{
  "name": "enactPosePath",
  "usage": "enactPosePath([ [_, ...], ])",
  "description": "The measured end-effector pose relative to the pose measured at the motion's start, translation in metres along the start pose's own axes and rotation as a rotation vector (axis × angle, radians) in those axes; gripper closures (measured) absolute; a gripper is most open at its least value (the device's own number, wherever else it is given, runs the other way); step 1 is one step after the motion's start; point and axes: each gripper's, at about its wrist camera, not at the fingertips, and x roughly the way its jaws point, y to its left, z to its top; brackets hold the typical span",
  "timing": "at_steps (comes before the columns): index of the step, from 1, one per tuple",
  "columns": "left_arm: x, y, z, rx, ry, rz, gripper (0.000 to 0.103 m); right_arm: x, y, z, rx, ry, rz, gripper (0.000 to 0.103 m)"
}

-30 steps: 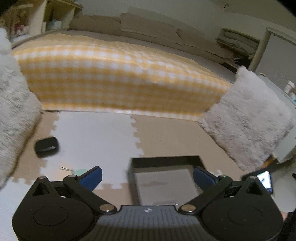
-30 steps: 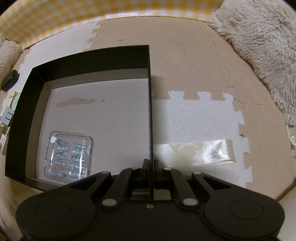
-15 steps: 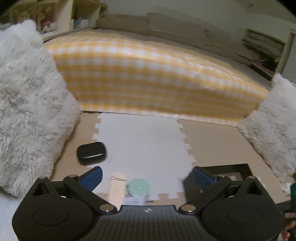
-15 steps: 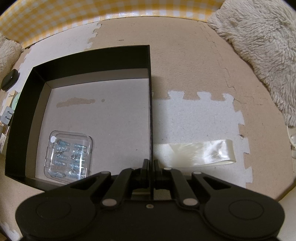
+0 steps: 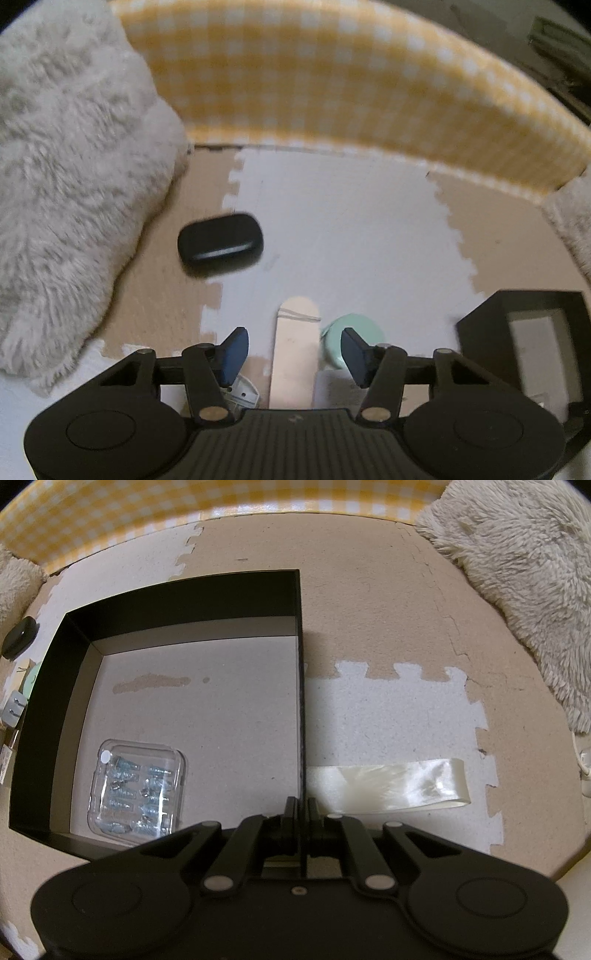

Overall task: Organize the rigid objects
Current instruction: 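Close the left gripper on the end of the wooden stick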

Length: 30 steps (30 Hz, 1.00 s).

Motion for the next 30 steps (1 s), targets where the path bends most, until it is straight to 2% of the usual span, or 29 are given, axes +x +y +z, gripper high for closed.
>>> enactPosePath([
  [5,0.027,0.006,-0.006,-0.003,0.046,0.027,0.047,0.000,0.000,0.000,-0.001,-0.001,0.000,0.097],
  [9,0.033,0.009,-0.007,-0.019,0.045,-0.001,0.047,0.000,0.000,0.000,-0.001,0.000,0.000,0.097],
  [11,0.036,0.004,-0.008,0.009,0.055,-0.002,0.048,0.000,0.000,0.000,0.000,0.000,0.001,0.097],
  [17,0.038,-0.006,-0.013,0.092,0.109,0.040,0.051,0.000,0.000,0.000,0.002,-0.002,0.003,0.097],
  [24,0.031,-0.004,-0.020,0.098,0.157,0.039,0.051,0.000,0.000,0.000,0.002,-0.002,0.002,0.097],
  [30,0.029,-0.004,-0.019,0.054,0.140,0.042,0.054,0.000,0.001,0.000,0.000,-0.002,-0.001,0.097],
])
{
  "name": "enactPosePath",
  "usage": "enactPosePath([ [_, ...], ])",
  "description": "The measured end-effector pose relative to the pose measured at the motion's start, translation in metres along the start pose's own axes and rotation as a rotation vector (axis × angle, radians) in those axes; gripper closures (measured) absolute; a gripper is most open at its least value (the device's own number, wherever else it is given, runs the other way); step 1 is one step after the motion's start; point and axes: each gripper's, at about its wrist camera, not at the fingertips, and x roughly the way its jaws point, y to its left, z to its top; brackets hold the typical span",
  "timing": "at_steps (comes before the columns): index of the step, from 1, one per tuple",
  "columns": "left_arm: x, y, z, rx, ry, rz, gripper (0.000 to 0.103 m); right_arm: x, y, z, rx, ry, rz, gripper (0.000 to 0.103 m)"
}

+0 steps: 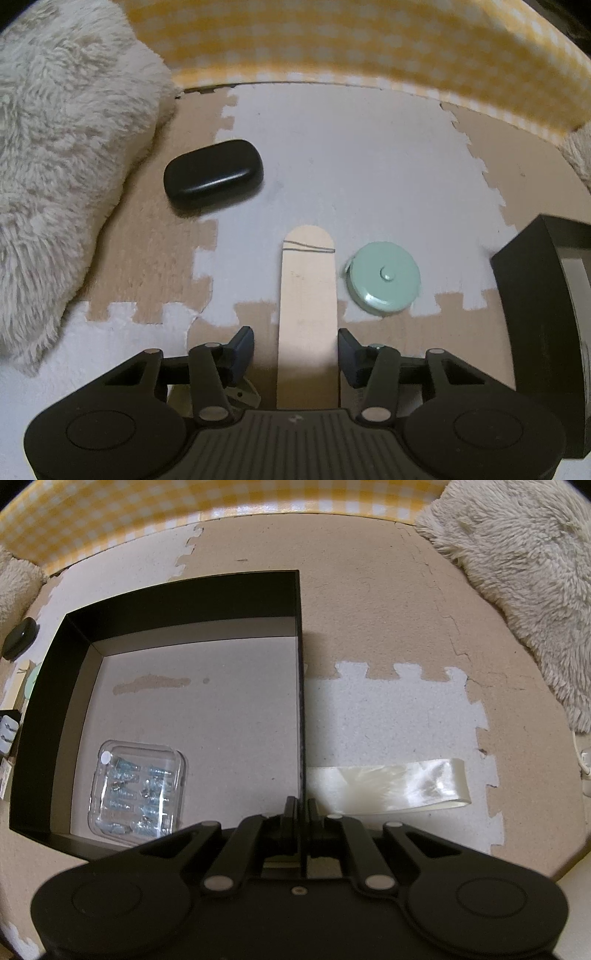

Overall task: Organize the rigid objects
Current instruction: 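Close the left gripper on the end of the wooden stick, then carry the wooden stick into the black box and release it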

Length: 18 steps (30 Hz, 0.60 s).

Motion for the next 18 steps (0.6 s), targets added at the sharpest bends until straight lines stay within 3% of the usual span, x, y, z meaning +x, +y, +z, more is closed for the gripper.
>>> enactPosePath([
  [5,0.002,-0.001,0.003,-0.046,-0.039,0.006,0.056,0.000,0.000,0.000,-0.001,0.000,0.000,0.097],
  [8,0.000,-0.001,0.004,-0.052,-0.047,-0.016,0.068,0.000,0.000,0.000,0.003,0.000,0.003,0.097],
  [18,-0.033,0.014,0.010,-0.195,-0.119,-0.035,0.069,0.000,-0.001,0.000,0.007,0.000,0.005,0.097],
])
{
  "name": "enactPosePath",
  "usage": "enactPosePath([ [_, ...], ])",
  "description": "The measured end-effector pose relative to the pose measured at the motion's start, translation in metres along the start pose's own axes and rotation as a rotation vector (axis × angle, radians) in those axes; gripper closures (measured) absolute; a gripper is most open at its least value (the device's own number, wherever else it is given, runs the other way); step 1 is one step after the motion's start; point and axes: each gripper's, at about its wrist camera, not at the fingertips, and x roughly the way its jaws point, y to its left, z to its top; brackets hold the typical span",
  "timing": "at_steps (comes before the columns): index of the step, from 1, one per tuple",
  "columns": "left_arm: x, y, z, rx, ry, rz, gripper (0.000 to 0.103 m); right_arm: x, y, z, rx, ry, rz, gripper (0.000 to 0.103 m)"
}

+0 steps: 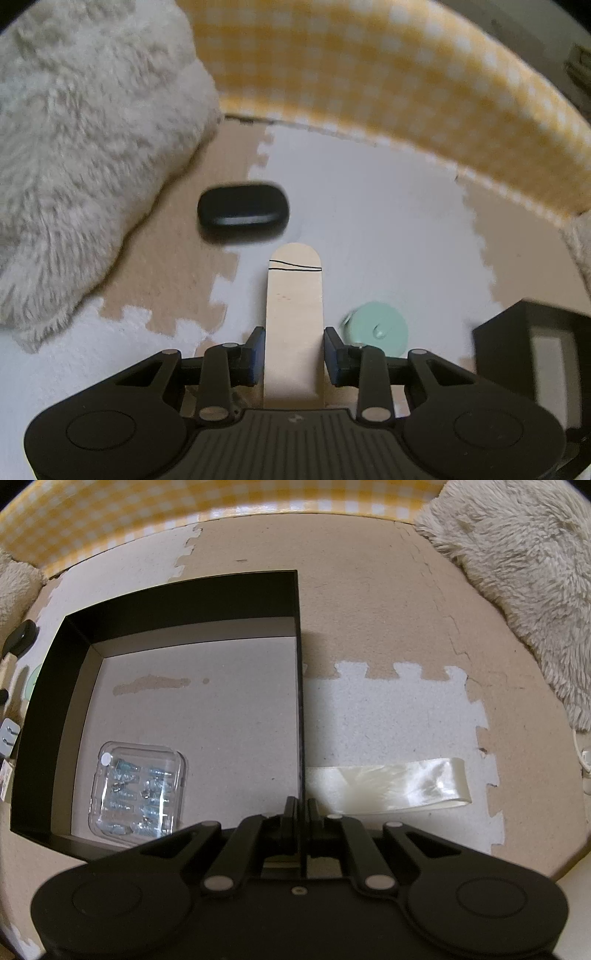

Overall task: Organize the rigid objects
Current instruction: 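Carry the wooden stick into the black box and release it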

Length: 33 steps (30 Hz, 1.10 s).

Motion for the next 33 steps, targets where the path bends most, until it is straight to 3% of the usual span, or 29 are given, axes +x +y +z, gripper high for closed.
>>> enactPosePath([
  [10,-0.052,-0.031,0.005,0.010,-0.091,-0.141,0.069,0.000,0.001,0.000,-0.004,0.000,-0.002,0.097],
  [17,-0.073,-0.078,-0.017,0.033,-0.068,-0.302,0.069,0.000,0.002,0.000,-0.010,0.001,-0.006,0.097],
  [22,-0.079,-0.105,-0.037,0.047,-0.028,-0.371,0.069,0.000,0.002,0.001,-0.010,0.001,-0.006,0.097],
  [27,-0.066,-0.123,-0.049,0.030,0.000,-0.403,0.069,0.000,0.002,0.000,-0.013,0.002,-0.009,0.097],
  [33,-0.049,-0.134,-0.059,0.039,0.008,-0.363,0.069,0.000,0.002,0.001,-0.013,0.002,-0.009,0.097],
])
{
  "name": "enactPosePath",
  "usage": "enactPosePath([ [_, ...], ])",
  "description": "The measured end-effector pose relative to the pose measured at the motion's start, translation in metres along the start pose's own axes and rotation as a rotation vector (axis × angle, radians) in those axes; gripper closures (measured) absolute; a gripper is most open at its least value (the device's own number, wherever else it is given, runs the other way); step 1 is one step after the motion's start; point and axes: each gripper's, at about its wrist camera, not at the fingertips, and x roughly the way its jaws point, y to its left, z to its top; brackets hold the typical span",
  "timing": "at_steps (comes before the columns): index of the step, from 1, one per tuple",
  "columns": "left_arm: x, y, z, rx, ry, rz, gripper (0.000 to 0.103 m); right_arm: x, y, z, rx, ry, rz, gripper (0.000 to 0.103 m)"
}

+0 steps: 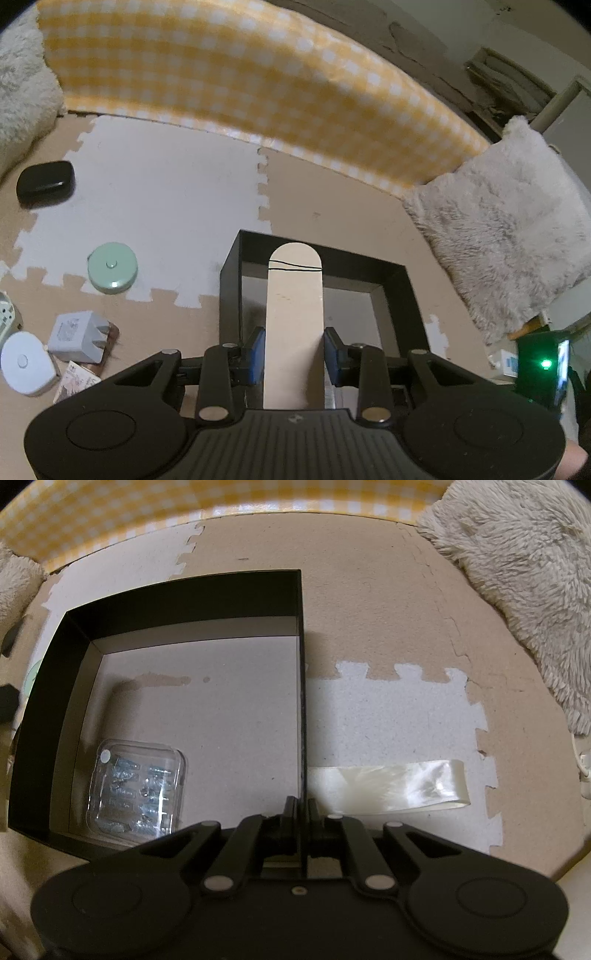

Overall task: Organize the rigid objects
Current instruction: 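Carry the wooden stick into the black box and release it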

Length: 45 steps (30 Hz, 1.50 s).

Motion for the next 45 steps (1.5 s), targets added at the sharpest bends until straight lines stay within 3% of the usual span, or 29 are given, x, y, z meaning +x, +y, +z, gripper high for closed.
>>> enactPosePath([
  [5,0.003,0.003,0.001,0.013,-0.028,0.042,0.069,0.000,0.000,0.000,-0.002,0.000,-0.001,0.097],
  [14,0.007,0.002,0.000,0.024,-0.024,0.051,0.068,0.000,0.000,0.000,-0.003,0.000,0.000,0.097],
  [21,0.003,-0.003,-0.001,0.042,0.000,0.051,0.053,0.000,0.000,0.000,-0.002,-0.001,0.000,0.097],
  [28,-0.003,-0.013,-0.005,0.080,0.025,0.040,0.051,0.000,0.000,0.000,-0.002,-0.001,0.001,0.097],
  [35,-0.008,-0.023,-0.011,0.123,0.050,0.031,0.039,0.000,0.000,0.000,-0.002,-0.001,0.001,0.097],
  [45,-0.019,-0.034,-0.019,0.164,0.060,0.044,0.011,-0.001,-0.001,0.001,-0.001,0.001,0.005,0.097],
])
